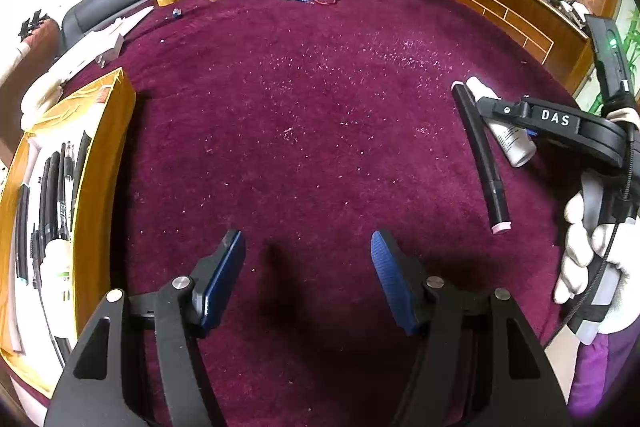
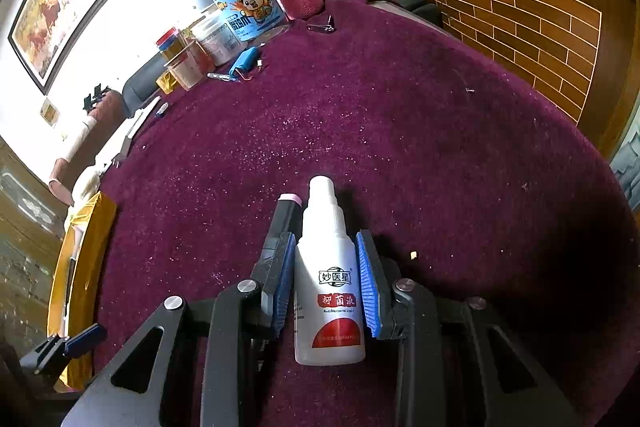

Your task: Organize rigid objects

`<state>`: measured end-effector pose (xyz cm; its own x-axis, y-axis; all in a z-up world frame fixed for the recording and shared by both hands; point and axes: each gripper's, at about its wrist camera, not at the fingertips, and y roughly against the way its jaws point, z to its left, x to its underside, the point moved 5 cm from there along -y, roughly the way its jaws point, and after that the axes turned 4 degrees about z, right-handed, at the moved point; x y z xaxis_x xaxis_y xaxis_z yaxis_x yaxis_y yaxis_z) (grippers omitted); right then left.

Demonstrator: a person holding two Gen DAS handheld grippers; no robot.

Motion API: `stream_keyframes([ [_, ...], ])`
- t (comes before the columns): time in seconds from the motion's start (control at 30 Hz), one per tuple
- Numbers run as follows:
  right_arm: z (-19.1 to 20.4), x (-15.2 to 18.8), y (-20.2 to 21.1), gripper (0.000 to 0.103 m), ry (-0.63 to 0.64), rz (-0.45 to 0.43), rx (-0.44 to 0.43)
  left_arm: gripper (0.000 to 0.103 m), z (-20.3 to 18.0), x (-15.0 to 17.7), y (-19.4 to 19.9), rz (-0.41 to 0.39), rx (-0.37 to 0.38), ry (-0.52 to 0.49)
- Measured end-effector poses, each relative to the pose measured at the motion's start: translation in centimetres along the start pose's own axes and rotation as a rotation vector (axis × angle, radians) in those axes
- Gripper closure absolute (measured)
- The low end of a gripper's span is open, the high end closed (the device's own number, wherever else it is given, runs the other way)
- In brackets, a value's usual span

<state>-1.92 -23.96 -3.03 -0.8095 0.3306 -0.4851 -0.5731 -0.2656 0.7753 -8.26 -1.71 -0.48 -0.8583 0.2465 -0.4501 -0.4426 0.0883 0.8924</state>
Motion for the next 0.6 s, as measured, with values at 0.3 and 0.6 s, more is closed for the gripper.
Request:
stream_keyframes([
  [0.3,-0.06,0.03,-0.01,0.075,-0.003,-0.001,-0.004,0.038,-0.15,0.08,-0.33,-0.001,-0.016,-0.014],
  [0.6,-0.08,0.03,-0.02,0.075,-0.003,-0.001,-0.004,0.039,0.01,0.15,-0.54,0.005,0.002,0.006],
])
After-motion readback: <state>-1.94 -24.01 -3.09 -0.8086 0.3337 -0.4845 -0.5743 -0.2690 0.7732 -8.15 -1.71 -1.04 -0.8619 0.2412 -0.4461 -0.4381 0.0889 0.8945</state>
